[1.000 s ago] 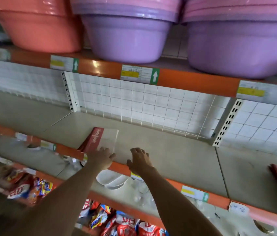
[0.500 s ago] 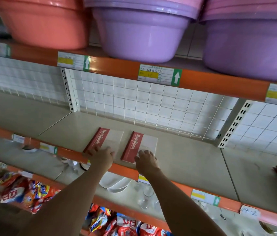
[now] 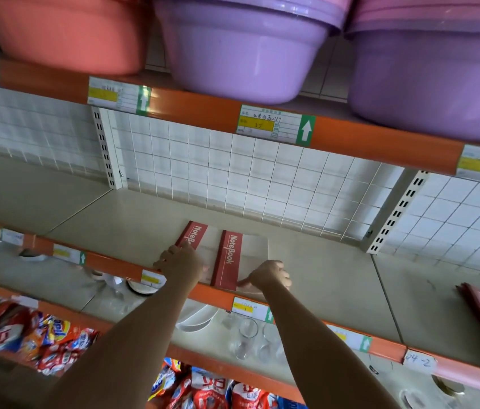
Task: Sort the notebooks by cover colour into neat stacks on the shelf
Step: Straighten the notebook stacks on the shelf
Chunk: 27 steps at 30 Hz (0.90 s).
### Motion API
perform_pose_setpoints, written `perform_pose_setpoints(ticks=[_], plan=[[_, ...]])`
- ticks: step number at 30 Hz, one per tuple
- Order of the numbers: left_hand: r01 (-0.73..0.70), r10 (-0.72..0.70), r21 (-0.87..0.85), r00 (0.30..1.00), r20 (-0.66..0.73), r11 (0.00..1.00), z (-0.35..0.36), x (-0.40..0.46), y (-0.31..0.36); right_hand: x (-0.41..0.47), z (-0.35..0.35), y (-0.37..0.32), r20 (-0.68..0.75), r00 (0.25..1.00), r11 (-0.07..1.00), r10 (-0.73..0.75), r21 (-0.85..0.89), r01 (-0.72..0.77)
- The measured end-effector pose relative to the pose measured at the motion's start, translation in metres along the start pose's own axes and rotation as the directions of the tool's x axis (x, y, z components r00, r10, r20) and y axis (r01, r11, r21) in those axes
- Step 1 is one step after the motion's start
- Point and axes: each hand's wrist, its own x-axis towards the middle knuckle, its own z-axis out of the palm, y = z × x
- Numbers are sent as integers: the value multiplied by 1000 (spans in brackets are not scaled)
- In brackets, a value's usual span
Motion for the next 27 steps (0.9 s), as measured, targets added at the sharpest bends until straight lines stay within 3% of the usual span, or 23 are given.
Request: perform_pose_setpoints(ticks=[4,6,11,15,17,21,27], plan=[[59,-60,-28,998,-24,998,0,-2,-1,24,0,14,107,991,997,-79,33,76],[47,-47,-1,998,-41,999,-2,-2,-2,27,-5,21,150,978,982,-143,143,122],[31,-27,46,995,-95,998,-4,-13,4,32,-2,28,105,958,913,-268,345,218],[-137,128,-11,950,-283,991,4,-21,10,11,-12,36,112,933,846,-342,469,253],[-212,182,-92,947,-264,973,7,-25,14,7,-11,47,69,922,748,-381,610,263],[-323,272,-186,927,-257,928,6,-37,33,6,-22,73,-6,952,681,-306,698,223],[-436,362,-282,890,-277,855,8,-64,99,-1,-77,122,-208,973,872,-100,453,186]])
